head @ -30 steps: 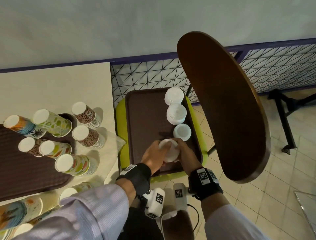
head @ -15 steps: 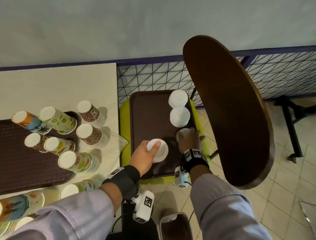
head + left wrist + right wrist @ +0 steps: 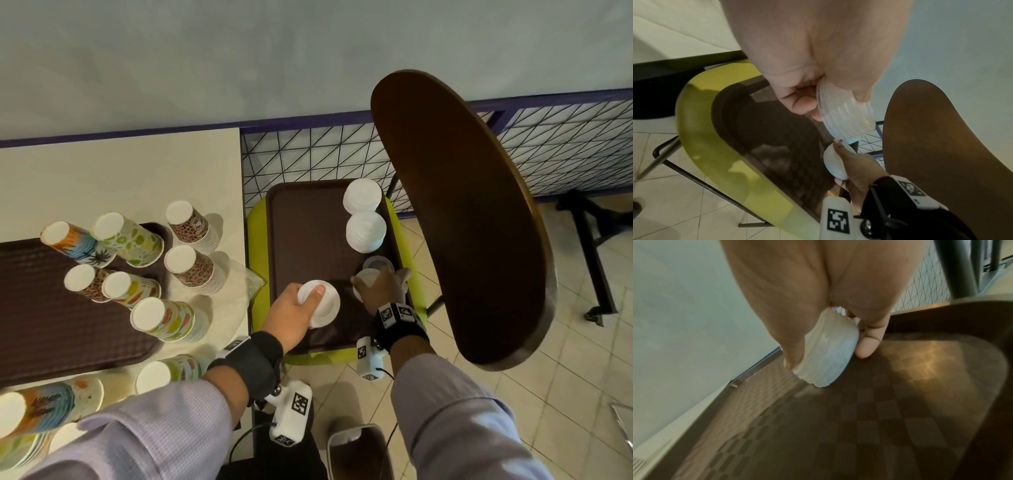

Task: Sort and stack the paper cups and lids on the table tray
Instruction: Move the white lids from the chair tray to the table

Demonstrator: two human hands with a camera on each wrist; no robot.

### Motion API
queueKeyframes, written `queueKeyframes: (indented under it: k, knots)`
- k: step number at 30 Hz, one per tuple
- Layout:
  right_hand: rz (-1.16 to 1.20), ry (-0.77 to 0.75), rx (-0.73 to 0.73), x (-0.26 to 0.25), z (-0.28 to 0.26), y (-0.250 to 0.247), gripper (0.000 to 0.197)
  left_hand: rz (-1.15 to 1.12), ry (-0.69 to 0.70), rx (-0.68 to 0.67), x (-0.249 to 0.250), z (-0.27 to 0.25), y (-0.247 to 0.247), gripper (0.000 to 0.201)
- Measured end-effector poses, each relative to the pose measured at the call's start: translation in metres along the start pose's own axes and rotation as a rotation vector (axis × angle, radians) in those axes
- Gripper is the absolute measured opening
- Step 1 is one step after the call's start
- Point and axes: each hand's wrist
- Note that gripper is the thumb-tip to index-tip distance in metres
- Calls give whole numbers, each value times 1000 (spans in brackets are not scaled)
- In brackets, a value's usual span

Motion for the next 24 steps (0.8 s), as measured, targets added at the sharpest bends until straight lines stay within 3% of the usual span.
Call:
queueKeyframes:
  k: [6, 8, 11, 17, 24]
  knots:
    - [173, -81, -41, -1, 9, -13, 65, -29, -3, 4, 0, -4, -1, 39]
    - [232, -63, -43, -1, 14, -19, 74, -37, 0, 10, 0, -5, -1, 39]
    - [153, -27, -81, -4, 18, -23, 94, -33, 2, 28, 0, -5, -1, 39]
    - [-4, 0, -103, -8, 22, -21, 93, -2, -10, 25, -4, -5, -3, 40]
    - [-117, -23, -24, -5, 22, -19, 97, 6, -19, 27, 0, -4, -5, 44]
Point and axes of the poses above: each hand's wrist, its own z-axis towards the middle knuckle, its own y-axis out of the palm, x = y × z, and after that the axes turned 7 degrees about y, right-handed
